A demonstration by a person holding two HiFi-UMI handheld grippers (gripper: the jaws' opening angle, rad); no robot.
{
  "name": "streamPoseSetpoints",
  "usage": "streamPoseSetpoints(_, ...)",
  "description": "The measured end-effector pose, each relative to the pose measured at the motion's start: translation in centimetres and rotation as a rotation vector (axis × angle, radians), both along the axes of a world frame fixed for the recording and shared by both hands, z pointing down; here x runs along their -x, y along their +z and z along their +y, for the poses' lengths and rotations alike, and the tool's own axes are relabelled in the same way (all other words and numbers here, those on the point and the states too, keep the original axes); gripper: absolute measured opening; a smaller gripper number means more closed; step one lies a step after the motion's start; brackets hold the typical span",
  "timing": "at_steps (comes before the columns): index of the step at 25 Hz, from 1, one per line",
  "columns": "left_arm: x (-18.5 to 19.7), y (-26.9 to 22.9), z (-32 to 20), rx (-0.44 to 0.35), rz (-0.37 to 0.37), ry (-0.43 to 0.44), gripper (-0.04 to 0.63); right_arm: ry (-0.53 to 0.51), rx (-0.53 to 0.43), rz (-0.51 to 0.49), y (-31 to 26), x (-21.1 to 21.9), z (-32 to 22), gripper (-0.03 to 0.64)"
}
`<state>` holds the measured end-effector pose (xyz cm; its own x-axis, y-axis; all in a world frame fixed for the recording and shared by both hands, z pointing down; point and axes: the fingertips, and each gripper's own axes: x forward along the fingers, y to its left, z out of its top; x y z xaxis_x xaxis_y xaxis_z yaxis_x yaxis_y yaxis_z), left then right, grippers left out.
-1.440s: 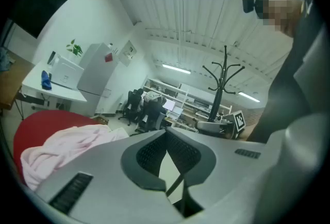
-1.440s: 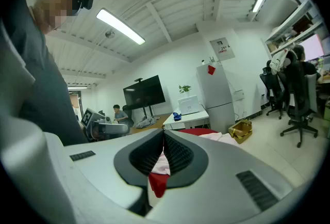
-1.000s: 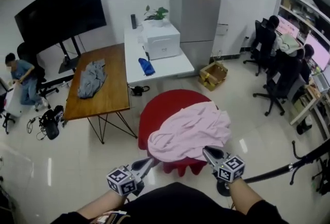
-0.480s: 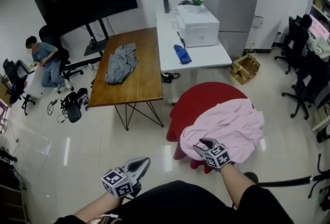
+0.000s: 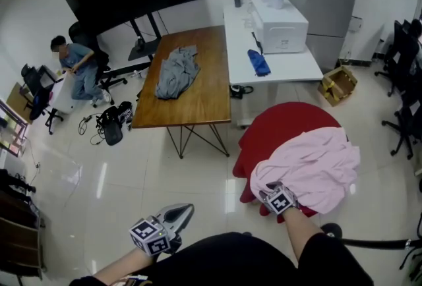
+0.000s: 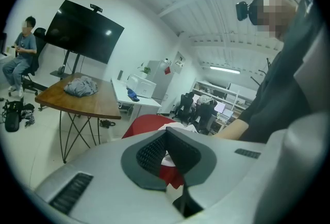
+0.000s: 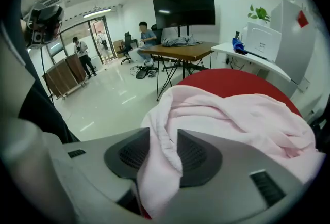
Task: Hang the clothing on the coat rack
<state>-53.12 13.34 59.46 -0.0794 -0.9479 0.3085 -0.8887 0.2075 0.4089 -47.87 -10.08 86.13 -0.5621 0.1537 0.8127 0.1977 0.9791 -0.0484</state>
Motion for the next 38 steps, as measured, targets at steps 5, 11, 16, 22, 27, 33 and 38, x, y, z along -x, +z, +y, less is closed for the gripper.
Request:
streamPoseSetpoints(5,-0.2,0.5,-0.6,-0.006,0.009,0.008,-0.008,-0.012,0.094,-0.067,-3.1,-0.9,0.2,0.005)
streamPoseSetpoints(11,-1.0,0.5,-5.7,-0.084,0.016,0.123,-0.008,-0.009,0.264,-0.324,-17.7,-4.0,-0.1,0.005)
streamPoseSetpoints(16,-3.3,-0.6,-11.2,-0.168,0.022,0.269,-0.008,-0.041,0.236,-0.489,-29.6,-9.9,-1.1,0.005)
streamPoseSetpoints(22,-8.8,-3.4,-17.1,-0.282,0.039,0.472,-0.008,-0.094,0.056,-0.638,-41.6,-18.5,-2.3,0.005)
streamPoseSetpoints(27,-15.8,-7.7,-21.2,-0.371,0.063,0.621,-0.008,-0.078,-0.067,-0.758,-50.9,-26.8,-2.2,0.005)
streamPoseSetpoints(33,-25.6,-9.3,-25.0,-0.386,0.007,0.744,-0.008,-0.005,-0.258,-0.883,-59.1,-39.7,-2.7,0.005)
streamPoseSetpoints(38,-35.5,-9.2,-27.4,-0.425,-0.019,0.808,-0.008,0.026,-0.382,-0.926,-63.2,-51.2,-2.2,0.005)
